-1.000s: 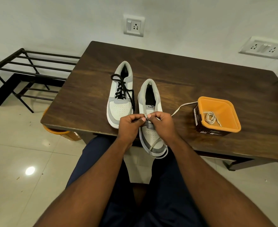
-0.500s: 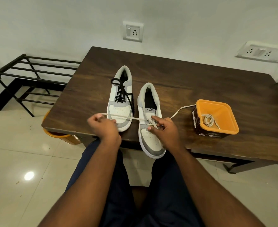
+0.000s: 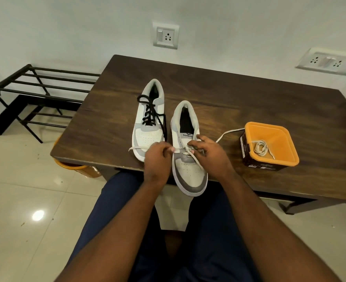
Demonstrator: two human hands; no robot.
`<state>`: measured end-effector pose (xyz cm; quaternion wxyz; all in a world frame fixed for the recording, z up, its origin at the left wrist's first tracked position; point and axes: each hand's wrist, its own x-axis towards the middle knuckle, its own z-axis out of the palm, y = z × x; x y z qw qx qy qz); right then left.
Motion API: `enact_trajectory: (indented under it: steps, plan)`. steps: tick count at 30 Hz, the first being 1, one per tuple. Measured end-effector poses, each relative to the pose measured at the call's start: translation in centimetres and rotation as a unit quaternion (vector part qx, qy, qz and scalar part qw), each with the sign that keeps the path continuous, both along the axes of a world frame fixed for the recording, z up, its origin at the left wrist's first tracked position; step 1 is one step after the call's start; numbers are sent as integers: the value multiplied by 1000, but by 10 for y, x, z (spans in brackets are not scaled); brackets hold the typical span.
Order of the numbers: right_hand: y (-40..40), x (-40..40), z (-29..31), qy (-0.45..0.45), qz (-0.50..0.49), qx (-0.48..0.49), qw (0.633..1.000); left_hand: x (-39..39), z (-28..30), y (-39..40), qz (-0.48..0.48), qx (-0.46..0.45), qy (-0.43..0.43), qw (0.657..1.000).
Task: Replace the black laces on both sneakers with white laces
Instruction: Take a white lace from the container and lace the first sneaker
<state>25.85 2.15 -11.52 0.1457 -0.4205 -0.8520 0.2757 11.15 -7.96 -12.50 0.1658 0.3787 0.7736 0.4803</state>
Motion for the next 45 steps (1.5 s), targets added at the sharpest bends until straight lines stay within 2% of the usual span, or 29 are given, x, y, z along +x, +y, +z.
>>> enact_trajectory:
  steps: [3, 4, 7, 9, 12, 14, 16, 17, 18, 19, 21, 23, 24, 25, 27, 30, 33, 35, 38, 42, 45]
  plan:
    - [1, 1, -5, -13, 5, 20, 1000, -34, 8, -9, 143, -35, 33, 989]
    - [0, 0, -8, -7, 4, 24, 1000, -37, 11, -9, 138, -52, 50, 988]
    - [-4, -1, -13, 19, -6, 35, 999, -16, 19, 0, -5, -59, 63, 996]
    - [-4, -2, -14, 12, -8, 45, 999, 1, 15, 8, -64, -64, 3, 996]
    - [-3, 0, -9, -37, -6, 69, 997, 11, 3, 11, -50, -49, -82, 994]
    - [-2, 3, -7, -64, -5, 84, 994, -2, -4, 7, 28, -32, -167, 985]
    - [-1, 6, -8, -55, -10, 84, 995, -33, -10, 2, 186, 15, -252, 950]
    - [-1, 7, -9, -38, -16, 82, 996, -48, -12, -3, 247, 44, -254, 934]
    - [-1, 8, -10, -24, -20, 83, 996, -56, -11, -8, 272, 59, -224, 934]
    - [-2, 8, -11, -16, -23, 88, 996, -54, -5, -13, 267, 63, -166, 947]
    - [-4, 8, -16, 2, -38, 109, 993, -33, 7, -20, 203, 77, -20, 976]
    - [-7, 7, -21, 42, -58, 124, 990, -5, 6, -20, 131, 76, 50, 987]
    - [-9, 7, -23, 60, -65, 128, 988, 6, 6, -17, 96, 44, 13, 994]
    - [-11, 6, -23, 74, -72, 131, 986, 12, 3, -10, 73, 2, -68, 995]
    - [-15, 5, -23, 114, -98, 88, 985, 19, -4, 2, 68, -44, -230, 970]
    - [-17, 1, -17, 188, -147, -12, 971, 26, -3, 20, 111, 17, -347, 931]
    - [-11, 5, -18, 187, -156, -31, 969, 19, 9, 29, 173, 92, -460, 866]
    - [-5, 9, -19, 180, -162, -36, 969, 10, 11, 30, 203, 119, -470, 850]
    - [-2, 10, -18, 164, -153, -24, 974, 8, 7, 23, 215, 122, -444, 861]
    - [3, 7, -16, 157, -126, -51, 978, 7, 14, 15, 180, 155, -414, 879]
    - [4, 9, -11, 156, -132, -29, 979, 2, 38, 12, 139, 234, -408, 872]
